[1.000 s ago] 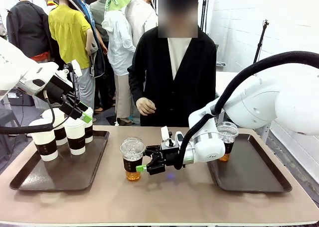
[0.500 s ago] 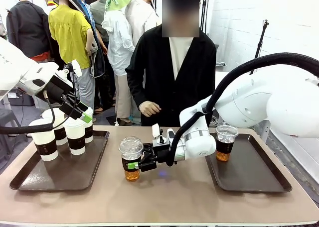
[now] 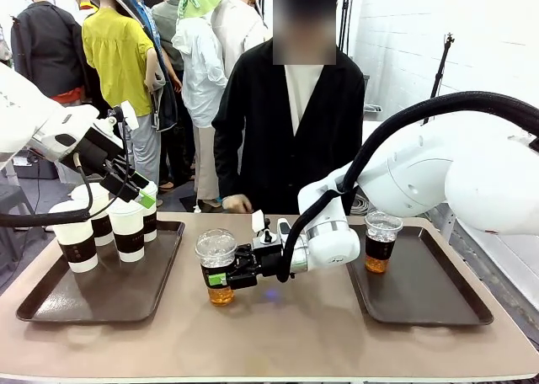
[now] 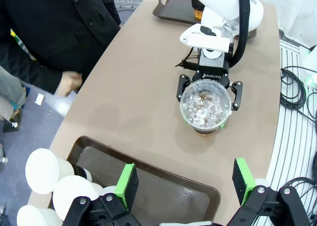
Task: Distribute the coffee onto the tray.
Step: Pick up another iced Americano from the middle of the table and place it on the right Handle tray.
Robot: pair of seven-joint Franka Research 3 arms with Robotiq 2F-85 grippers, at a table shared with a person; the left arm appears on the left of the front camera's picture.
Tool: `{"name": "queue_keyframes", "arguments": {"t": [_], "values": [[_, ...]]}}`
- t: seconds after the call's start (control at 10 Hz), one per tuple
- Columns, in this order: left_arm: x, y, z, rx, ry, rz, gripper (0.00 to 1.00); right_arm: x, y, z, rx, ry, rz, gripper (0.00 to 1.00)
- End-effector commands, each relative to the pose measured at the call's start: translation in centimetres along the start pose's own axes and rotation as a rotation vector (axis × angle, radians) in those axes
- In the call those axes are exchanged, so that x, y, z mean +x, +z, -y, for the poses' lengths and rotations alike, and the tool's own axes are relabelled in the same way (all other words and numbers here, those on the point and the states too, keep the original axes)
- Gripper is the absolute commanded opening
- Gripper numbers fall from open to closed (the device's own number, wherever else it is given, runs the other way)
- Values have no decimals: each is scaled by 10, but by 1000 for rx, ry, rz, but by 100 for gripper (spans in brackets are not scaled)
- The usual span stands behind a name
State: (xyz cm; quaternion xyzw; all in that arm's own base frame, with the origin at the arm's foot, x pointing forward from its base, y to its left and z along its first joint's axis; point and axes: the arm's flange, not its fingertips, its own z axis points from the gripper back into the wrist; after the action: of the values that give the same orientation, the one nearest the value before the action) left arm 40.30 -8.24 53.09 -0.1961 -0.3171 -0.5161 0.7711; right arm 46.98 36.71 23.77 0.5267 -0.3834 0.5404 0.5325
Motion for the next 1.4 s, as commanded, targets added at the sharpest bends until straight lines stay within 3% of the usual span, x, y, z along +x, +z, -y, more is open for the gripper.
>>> {"name": "queue_keyframes", "arguments": {"t": [0.0,0.4,1.3], "values": [[-2,0,-3,-14,-16,23,100,0,-2,3,-6,5,-13,66],[-2,0,-3,-14,-16,23,100,13,13,-8,-14,23,-12,66],[-2,0,-3,-14,-16,23,100,69,166,-85,-115,49,-9,66]]}}
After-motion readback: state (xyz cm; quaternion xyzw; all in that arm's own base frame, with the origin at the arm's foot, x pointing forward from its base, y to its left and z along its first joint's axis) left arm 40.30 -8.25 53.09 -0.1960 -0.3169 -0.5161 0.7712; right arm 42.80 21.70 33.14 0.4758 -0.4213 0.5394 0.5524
